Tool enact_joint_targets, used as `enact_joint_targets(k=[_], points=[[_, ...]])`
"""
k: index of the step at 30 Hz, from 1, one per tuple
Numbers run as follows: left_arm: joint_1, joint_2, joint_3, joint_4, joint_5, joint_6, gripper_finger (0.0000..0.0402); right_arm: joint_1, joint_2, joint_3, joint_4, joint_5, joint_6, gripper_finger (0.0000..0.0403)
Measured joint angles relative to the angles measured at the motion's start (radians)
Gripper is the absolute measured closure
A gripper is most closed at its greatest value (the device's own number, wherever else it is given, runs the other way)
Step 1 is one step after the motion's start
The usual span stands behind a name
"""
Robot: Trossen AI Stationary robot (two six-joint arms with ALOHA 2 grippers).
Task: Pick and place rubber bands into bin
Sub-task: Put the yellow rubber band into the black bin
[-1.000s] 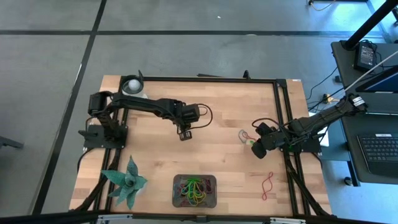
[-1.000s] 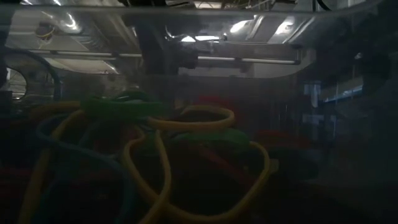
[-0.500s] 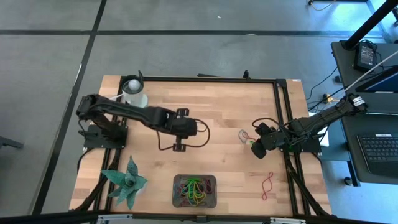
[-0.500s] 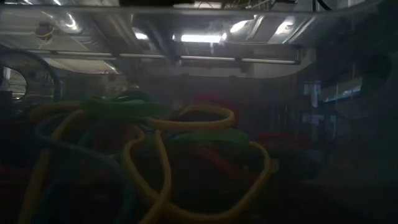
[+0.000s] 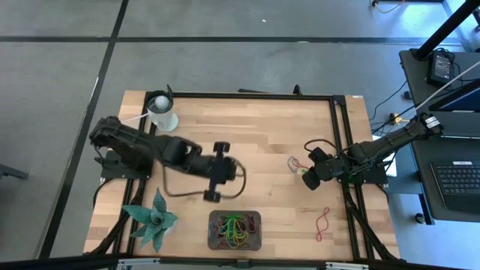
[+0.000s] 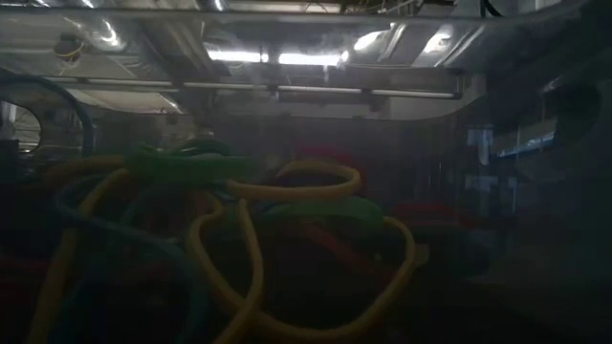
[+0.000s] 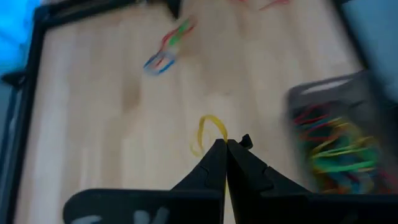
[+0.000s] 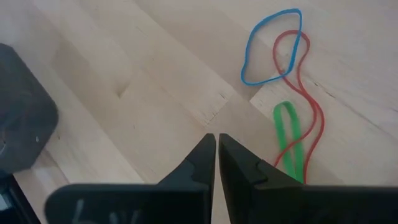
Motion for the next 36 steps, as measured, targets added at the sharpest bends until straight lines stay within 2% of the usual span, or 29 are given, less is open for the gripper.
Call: enact_joint_targets(k=[9,12,17,23,28,36], points=[[-0.246,0.010,0.037,0.022,-0.098,-0.162,0.0400,0.000,0.013,0.000,0.000,0.002,0.012,0.0377],[-0.323,0.037,0.037,0.094,-0.118,-0.234,0.0400,0.000,0.030,0.000,0.000,0.002,0.014,0.0377],[-0.405,0.118,0.038,0.225,-0.119,-0.252,0.0400,0.000,0.072,0.000,0.008,0.001,0.014,0.0377],[-0.399,0.235,0.038,0.230,-0.123,-0.368,0.0400,0.002,0.124,0.000,0.024,-0.004,0.014,0.0377],[-0.359,0.306,0.037,0.199,-0.102,-0.444,0.0400,0.022,0.135,0.000,0.026,-0.059,-0.036,0.0377],[-0.288,0.331,0.037,0.178,-0.047,-0.552,0.0400,0.105,0.124,0.000,0.034,-0.100,-0.153,0.0377]])
